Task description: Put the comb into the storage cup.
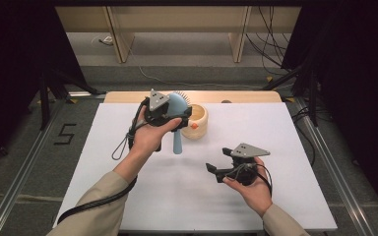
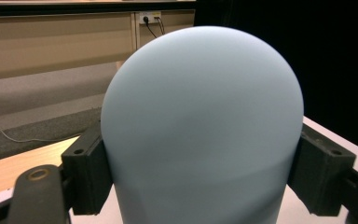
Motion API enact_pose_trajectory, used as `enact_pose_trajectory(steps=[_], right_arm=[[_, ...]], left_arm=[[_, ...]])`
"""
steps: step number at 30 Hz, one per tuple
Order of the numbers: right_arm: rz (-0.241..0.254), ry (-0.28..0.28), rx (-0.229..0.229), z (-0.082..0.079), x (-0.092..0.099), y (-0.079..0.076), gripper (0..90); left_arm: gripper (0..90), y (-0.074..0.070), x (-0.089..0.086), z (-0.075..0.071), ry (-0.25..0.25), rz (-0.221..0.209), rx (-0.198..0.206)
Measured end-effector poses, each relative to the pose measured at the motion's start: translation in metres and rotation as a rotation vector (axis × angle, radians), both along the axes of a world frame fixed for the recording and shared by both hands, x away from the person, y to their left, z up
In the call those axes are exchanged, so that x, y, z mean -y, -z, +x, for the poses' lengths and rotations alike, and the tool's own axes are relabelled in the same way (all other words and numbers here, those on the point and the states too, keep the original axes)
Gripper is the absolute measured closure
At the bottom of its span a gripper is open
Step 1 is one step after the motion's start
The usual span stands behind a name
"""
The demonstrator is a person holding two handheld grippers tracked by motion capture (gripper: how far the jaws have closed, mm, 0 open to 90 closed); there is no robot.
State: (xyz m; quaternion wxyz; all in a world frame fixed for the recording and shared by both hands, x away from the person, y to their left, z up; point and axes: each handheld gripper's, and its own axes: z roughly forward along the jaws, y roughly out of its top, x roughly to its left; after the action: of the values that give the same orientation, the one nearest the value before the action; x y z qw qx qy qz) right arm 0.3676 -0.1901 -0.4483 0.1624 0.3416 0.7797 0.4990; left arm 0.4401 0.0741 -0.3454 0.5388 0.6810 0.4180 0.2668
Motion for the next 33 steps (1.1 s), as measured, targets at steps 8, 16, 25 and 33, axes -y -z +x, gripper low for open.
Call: enact_pose_trajectory(steps=[8, 16, 25, 33], right_arm=[[0.017, 0.037, 0.02, -0.008, 0.023, -0.003, 16.3], [0.016, 0.058, 0.032, -0.013, 0.037, -0.004, 16.3], [0.018, 0.087, 0.037, -0.021, 0.053, -0.003, 16.3], [0.015, 0.095, 0.041, -0.024, 0.06, -0.003, 16.3]], left_arm=[[19.3, -0.006, 0.002, 0.002, 0.0, -0.004, 0.014], [19.3, -0.009, 0.005, 0.003, 0.003, -0.004, 0.024], [19.3, -0.015, 0.007, 0.008, -0.007, -0.002, 0.036], [19.3, -0.019, 0.008, 0.013, -0.014, -0.013, 0.055]])
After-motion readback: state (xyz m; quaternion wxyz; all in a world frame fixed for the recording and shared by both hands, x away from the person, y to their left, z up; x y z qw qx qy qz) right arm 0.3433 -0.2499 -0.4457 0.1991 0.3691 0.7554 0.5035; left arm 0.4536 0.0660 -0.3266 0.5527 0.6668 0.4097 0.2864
